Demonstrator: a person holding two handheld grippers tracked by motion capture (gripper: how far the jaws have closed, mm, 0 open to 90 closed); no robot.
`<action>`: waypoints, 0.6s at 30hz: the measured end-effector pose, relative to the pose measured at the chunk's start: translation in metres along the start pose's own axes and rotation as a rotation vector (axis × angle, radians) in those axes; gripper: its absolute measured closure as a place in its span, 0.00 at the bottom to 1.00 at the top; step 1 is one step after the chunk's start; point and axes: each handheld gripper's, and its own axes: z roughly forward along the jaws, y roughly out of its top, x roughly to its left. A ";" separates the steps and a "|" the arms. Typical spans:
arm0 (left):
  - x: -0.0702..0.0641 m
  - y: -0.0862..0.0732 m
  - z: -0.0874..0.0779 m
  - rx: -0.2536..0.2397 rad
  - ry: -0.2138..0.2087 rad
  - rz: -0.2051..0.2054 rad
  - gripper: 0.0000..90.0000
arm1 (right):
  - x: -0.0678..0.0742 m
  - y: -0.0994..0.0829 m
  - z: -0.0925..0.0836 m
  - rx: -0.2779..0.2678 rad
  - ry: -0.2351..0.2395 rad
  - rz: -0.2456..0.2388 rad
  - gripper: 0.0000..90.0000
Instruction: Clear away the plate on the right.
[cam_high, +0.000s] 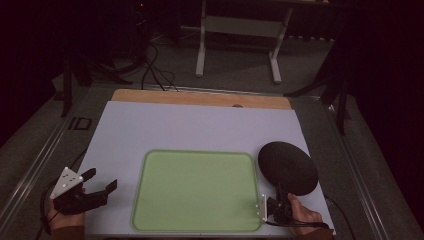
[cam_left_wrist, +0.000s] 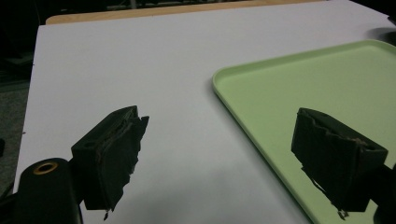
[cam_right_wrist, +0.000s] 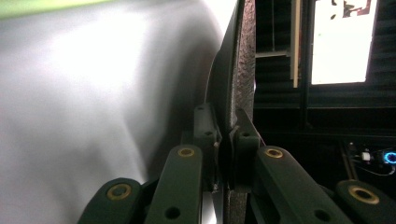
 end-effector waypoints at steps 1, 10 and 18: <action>0.000 0.000 0.000 0.000 0.000 0.000 0.18 | -0.001 0.000 -0.001 -0.001 -0.001 0.000 0.94; 0.000 0.000 0.000 0.000 0.000 0.000 0.18 | -0.011 0.002 -0.009 -0.028 -0.034 -0.012 0.93; 0.000 0.000 0.000 0.000 0.000 0.000 0.18 | -0.014 0.010 -0.015 -0.062 -0.050 -0.036 0.92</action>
